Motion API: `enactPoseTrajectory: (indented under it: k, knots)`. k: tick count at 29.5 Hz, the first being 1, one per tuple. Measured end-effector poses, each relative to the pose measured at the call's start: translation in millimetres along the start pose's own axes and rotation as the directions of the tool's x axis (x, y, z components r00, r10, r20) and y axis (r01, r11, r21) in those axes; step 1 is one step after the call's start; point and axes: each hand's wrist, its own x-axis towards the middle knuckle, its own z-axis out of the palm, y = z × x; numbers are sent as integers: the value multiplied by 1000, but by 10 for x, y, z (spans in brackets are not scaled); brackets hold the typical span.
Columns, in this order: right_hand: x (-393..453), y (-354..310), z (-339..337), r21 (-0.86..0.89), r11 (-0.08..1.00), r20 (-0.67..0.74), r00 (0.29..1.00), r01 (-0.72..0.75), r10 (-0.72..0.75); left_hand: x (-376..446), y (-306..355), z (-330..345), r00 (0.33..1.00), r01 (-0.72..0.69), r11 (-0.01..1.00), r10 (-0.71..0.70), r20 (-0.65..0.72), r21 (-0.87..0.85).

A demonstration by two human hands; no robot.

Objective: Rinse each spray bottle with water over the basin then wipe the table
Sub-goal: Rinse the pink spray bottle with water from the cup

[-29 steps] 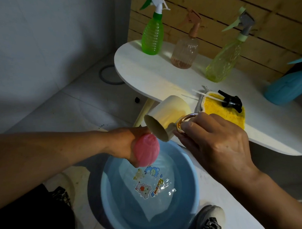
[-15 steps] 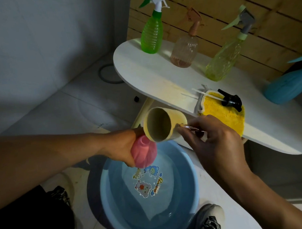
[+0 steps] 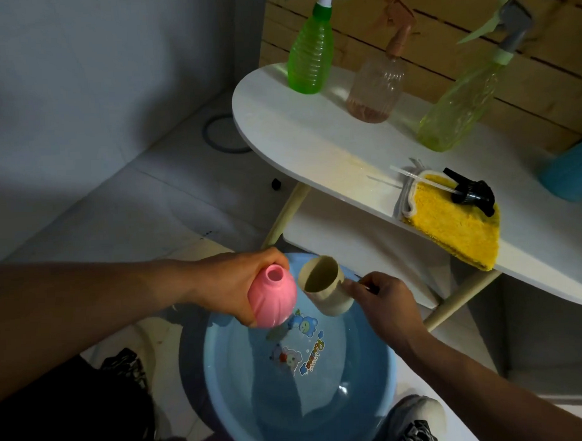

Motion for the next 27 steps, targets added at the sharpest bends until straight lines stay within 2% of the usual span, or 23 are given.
enactPoseTrajectory:
  k: [4,7,10,15,19,22,24,27]
  knots:
    - [211,304,245,-275,961,158,986,-12,57,6,-27,10,1000,27,999,-27,6,-26]
    - [299,588,487,-351,935,186,975,-52,124,13,-45,23,998,63,997,-63,2,-35]
    - [283,764,634,-514,855,238,969,71,63,30,-54,33,997,77,996,-77,10,-49]
    - [285,905,778,-650,731,331,943,205,31,68,-113,45,996,83,996,-82,40,-37]
    - [294,937,933,-655,709,395,918,263,25,82,-144,62,991,124,991,-121,54,-41]
    - [301,914,1019,-608,756,406,913,243,33,83,-146,59,990,126,991,-124,62,-39]
    - [326,880,1007,-533,826,384,922,183,44,75,-155,55,991,123,992,-120,62,-39]
    - [388,827,863,-348,938,309,945,8,107,55,-110,10,993,105,994,-103,57,-31]
